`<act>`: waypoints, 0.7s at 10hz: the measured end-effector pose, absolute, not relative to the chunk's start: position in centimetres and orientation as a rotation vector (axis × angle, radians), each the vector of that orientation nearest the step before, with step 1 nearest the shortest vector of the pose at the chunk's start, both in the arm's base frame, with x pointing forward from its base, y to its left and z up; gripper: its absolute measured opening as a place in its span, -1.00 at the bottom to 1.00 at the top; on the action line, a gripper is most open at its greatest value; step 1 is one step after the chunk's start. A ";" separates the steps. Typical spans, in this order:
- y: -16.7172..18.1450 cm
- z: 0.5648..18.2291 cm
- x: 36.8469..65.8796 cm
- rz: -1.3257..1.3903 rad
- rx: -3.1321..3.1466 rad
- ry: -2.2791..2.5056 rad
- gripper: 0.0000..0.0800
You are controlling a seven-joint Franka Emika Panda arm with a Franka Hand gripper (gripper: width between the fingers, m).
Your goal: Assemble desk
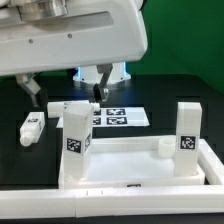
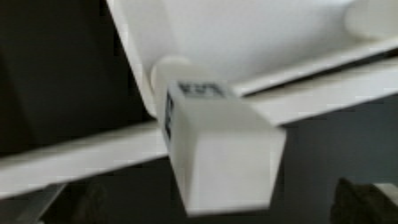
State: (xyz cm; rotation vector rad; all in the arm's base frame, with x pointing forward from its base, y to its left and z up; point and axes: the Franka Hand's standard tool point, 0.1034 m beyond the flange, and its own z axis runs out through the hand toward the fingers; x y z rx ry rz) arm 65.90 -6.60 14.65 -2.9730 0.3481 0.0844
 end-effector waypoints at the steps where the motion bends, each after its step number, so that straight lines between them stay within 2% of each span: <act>1: -6.6 14.0 65.9 0.089 -2.976 0.349 0.62; 4: -6.8 12.5 64.8 0.084 -2.984 0.360 0.62; 6: -6.8 12.2 64.4 0.083 -2.986 0.364 0.61; 7: -6.8 12.2 64.4 0.084 -2.986 0.364 0.23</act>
Offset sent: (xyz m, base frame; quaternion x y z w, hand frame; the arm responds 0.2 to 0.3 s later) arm -0.0319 0.0014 -0.0175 -0.0034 0.0008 0.0006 1.0000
